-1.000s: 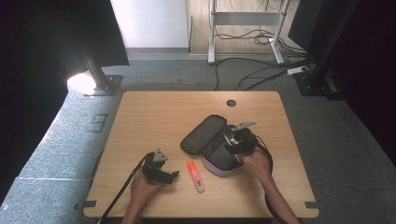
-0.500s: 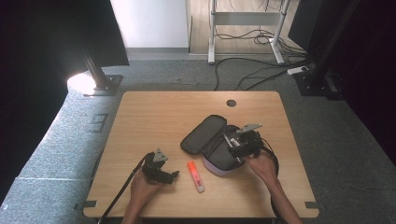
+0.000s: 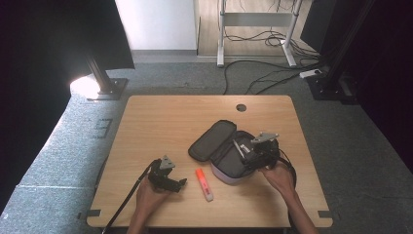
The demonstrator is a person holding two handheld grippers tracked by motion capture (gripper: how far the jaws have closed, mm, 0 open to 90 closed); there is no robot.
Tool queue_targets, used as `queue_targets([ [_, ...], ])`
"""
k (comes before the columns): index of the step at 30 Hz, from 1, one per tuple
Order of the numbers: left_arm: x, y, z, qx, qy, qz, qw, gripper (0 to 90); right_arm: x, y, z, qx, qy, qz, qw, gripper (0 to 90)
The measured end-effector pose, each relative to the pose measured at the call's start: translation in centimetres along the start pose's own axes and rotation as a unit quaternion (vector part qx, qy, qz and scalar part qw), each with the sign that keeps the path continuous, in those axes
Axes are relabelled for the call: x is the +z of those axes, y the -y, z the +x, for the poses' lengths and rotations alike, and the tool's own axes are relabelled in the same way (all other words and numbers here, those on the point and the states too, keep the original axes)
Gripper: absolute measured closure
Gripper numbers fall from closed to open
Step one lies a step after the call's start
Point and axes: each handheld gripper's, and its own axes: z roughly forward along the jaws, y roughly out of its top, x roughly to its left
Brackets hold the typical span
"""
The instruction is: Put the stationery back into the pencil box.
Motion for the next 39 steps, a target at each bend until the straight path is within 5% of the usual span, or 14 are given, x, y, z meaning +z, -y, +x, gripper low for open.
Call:
queue_targets([
  [14,0.0,0.0,0.0,0.000,0.000,0.000,1.0000,2.5,-1.8,1.8,-0.4,0.005,0.012,-0.019,0.9997,0.0],
  [39,0.0,0.0,-0.2,0.002,0.001,0.002,1.0000,1.5,-2.5,6.3,-0.9,0.037,0.033,-0.035,0.9982,0.0],
])
